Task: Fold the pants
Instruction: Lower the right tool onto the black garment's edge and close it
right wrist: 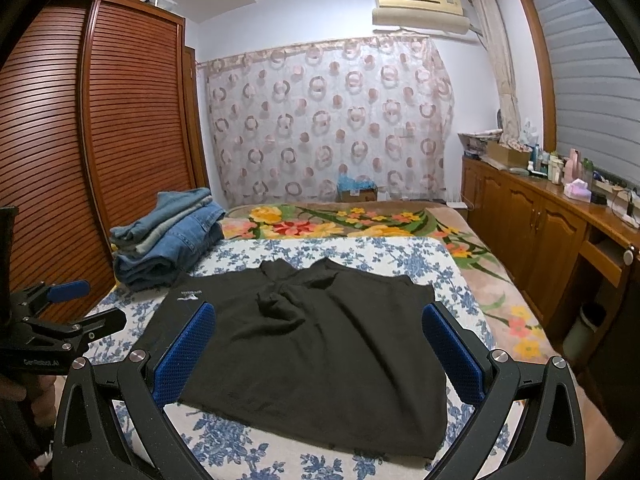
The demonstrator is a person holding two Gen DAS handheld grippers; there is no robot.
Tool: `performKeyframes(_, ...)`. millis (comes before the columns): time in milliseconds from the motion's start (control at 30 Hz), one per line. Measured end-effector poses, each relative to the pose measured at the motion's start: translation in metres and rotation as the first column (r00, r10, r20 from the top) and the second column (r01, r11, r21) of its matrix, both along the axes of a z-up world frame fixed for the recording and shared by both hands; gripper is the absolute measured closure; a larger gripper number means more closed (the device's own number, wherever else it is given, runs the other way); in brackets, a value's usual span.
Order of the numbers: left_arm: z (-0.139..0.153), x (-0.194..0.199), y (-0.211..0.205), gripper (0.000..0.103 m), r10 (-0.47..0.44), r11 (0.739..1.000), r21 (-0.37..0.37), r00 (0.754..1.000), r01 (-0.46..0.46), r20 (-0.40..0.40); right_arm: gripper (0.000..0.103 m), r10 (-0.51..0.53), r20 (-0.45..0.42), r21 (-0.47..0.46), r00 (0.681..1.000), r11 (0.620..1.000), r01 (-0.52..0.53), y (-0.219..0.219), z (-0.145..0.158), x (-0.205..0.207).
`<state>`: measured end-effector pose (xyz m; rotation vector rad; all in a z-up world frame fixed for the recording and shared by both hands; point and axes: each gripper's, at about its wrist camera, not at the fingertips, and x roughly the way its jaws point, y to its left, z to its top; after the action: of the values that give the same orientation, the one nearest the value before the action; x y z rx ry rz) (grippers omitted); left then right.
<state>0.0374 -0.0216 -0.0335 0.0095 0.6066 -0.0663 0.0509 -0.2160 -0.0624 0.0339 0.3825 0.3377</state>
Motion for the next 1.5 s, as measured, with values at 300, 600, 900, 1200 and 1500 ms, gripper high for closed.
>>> performKeyframes(300,-0.025,0.022,-0.007,0.0,-0.04,0.999,0.027,0.997,0.042,-0.061,0.0,-0.014,-0.045,-0.018,0.999,1.0,0.013,0.0,-0.004,0.011)
performKeyframes(600,-0.045,0.052,-0.017,0.0,-0.098,0.994,0.035,0.988,0.103,-0.122,0.004,0.0,-0.114,-0.074,0.994,0.997,-0.009,-0.018,-0.008,0.043)
performKeyframes(900,-0.065,0.075,-0.023,0.0,-0.127,0.989,0.046,0.974,0.137,-0.187,0.04,0.007,-0.222,-0.128,0.975,0.991,-0.036,-0.038,-0.005,0.086)
performKeyframes(1200,-0.065,0.084,-0.027,0.0,-0.171,0.984,0.008,0.963,0.176,-0.209,0.071,-0.007,-0.326,-0.114,0.945,0.993,-0.032,-0.053,0.008,0.133)
performKeyframes(1500,-0.07,0.089,-0.029,0.0,-0.183,0.982,0.003,0.955,0.189,-0.232,0.079,-0.011,-0.427,-0.087,0.904,0.996,-0.029,-0.051,0.008,0.173)
